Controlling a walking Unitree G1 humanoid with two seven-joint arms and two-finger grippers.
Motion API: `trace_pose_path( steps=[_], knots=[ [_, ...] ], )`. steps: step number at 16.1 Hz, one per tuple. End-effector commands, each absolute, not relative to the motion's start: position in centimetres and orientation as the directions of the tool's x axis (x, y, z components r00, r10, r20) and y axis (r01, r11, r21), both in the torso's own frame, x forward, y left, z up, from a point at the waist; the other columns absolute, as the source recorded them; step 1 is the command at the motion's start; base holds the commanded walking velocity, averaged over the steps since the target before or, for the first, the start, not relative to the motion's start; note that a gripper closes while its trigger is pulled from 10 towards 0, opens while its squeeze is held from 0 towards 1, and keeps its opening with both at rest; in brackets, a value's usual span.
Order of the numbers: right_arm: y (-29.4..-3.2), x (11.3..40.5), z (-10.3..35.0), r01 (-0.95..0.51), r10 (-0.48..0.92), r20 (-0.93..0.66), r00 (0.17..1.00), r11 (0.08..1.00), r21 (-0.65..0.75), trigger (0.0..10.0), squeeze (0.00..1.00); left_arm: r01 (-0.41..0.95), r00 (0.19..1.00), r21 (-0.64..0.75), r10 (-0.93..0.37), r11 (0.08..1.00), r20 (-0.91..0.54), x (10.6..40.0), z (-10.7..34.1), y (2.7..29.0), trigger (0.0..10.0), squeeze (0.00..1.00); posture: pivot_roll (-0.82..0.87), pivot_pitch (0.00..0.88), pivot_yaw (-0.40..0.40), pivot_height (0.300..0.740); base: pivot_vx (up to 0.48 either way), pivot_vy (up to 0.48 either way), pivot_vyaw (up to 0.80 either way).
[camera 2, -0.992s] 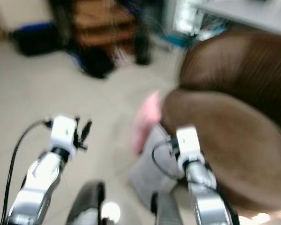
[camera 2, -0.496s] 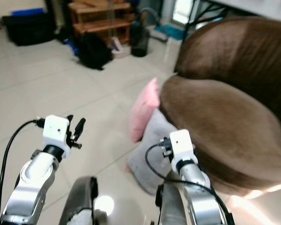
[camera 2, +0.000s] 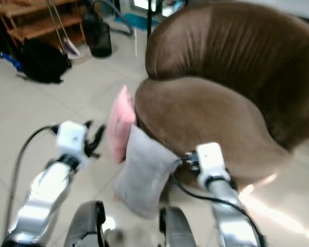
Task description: Move the pillow to the sofa from floor
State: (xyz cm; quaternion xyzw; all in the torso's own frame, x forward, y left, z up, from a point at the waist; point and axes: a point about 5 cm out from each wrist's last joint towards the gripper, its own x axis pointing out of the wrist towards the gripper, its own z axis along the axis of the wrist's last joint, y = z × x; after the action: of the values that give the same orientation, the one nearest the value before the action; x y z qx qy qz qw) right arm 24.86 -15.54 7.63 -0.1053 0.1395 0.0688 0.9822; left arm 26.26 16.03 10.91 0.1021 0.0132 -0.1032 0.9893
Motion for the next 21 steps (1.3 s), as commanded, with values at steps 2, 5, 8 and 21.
trace_pose_path(
  steps=[2,5,8,21],
  knots=[
    [-16.2,24.46,7.23,-0.166,0.098,-0.304,0.948,0.965,-0.205,10.0,0.0,0.22,0.975,0.189,-0.217,0.957,-0.04,26.37,11.08,15.44,10.0,0.0,-0.04,0.043,-0.012,0.585,0.27,0.0,0.0],
    [-15.9,24.42,7.18,-0.199,0.125,-0.306,0.944,0.954,-0.223,10.0,0.0,0.221,0.975,0.193,-0.218,0.956,-0.04,26.34,11.08,15.41,10.0,0.0,-0.03,0.039,-0.014,0.585,0.259,0.0,0.0],
    [-15.41,24.53,7.29,-0.229,0.15,-0.304,0.941,0.943,-0.243,10.0,0.0,0.22,0.976,0.194,-0.216,0.956,-0.038,26.39,11.1,15.45,10.0,0.0,-0.03,0.031,-0.018,0.585,0.254,0.0,0.8],
    [-15.28,24.78,7.06,-0.23,0.163,-0.311,0.936,0.954,-0.192,10.0,0.0,0.209,0.978,0.208,-0.206,0.956,-0.039,26.36,10.99,15.53,10.0,0.0,-0.02,0.033,-0.02,0.535,0.115,0.0,0.06]
  ],
)
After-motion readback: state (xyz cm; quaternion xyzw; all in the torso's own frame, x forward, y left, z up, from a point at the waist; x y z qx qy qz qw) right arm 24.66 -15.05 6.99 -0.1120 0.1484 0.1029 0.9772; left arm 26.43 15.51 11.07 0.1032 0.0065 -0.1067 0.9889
